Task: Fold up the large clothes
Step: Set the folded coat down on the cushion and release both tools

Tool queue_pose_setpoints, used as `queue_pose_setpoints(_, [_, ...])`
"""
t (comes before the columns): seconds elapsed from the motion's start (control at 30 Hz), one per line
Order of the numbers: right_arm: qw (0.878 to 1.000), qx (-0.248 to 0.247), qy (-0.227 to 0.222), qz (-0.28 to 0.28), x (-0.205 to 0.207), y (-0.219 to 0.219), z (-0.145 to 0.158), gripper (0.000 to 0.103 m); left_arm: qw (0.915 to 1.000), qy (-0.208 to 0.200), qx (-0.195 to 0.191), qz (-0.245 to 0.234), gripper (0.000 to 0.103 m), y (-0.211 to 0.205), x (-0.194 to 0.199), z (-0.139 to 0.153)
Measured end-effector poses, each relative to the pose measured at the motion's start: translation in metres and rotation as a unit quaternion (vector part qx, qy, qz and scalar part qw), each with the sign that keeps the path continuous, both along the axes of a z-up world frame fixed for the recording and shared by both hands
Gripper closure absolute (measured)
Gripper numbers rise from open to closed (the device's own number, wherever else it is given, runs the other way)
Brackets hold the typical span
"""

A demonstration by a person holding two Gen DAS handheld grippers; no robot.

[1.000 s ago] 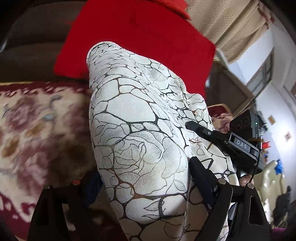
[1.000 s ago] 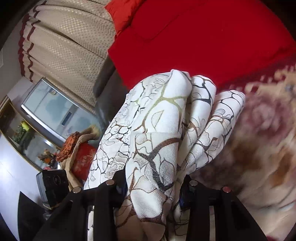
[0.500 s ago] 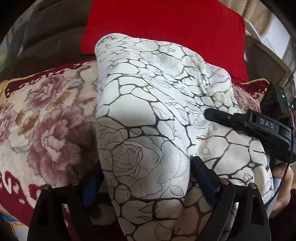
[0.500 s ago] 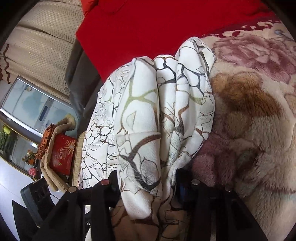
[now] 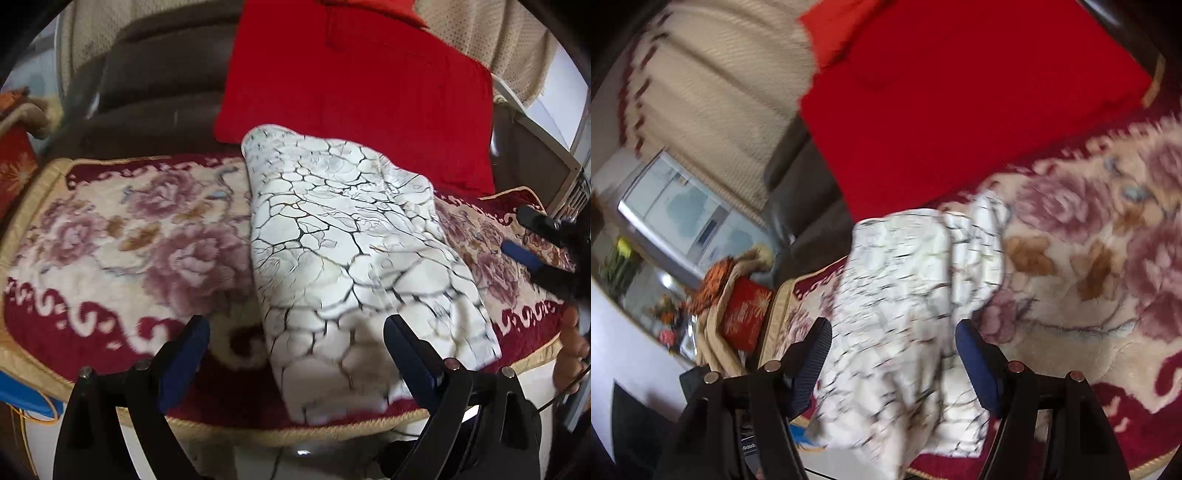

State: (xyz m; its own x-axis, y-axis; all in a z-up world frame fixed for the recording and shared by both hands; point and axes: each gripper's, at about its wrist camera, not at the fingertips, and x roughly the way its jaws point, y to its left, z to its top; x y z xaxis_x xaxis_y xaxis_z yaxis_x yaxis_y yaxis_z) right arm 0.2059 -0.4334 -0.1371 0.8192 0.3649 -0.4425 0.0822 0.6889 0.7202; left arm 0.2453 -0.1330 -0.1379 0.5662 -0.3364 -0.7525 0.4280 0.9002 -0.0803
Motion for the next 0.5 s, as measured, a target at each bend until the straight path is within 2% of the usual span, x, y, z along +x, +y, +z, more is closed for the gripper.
queue_pose_setpoints(0.03, [1.000,-0.009,-0.006,0.007,-0.002,0.008,0.007,0.062,1.0000,-0.005,0.006,0.005,0.008,0.001,-0.005,0.002])
queue_pose_setpoints(0.07, [1.000,-0.018,-0.007,0.015,-0.002,0.017,0.011,0.069,0.9998,-0.008,0.015,0.012,0.008,0.003,-0.004,-0.003])
queue_pose_setpoints(0.13, [0.998,-0.040,-0.001,0.039,0.001,0.040,0.011,0.073,0.9996,-0.002,0.025,0.016,0.008,0.004,-0.005,-0.010])
queue_pose_setpoints(0.23, [0.997,-0.059,0.021,0.054,0.003,0.067,-0.008,0.073,0.9986,0.003,0.046,0.026,0.007,0.005,-0.003,-0.028])
queue_pose_setpoints(0.27, [0.996,-0.059,0.047,0.049,0.007,0.070,-0.023,0.078,0.9984,0.004,0.050,0.025,0.005,0.004,-0.001,-0.033])
queue_pose_setpoints(0.33, [0.989,-0.077,0.118,0.036,0.019,0.071,-0.062,0.098,0.9982,0.017,0.055,0.015,0.005,-0.002,0.005,-0.046])
queue_pose_setpoints(0.37, [0.988,-0.070,0.131,0.032,0.021,0.067,-0.079,0.100,0.9977,0.020,0.064,0.010,0.005,-0.006,0.006,-0.052])
queue_pose_setpoints(0.43, [0.991,-0.030,0.125,0.028,0.017,0.057,-0.090,0.102,0.9966,0.014,0.080,0.014,0.003,-0.011,0.006,-0.060])
queue_pose_setpoints(0.5, [0.990,-0.041,0.131,0.033,0.015,0.056,-0.082,0.102,0.9965,0.005,0.079,0.025,0.003,-0.007,0.002,-0.052])
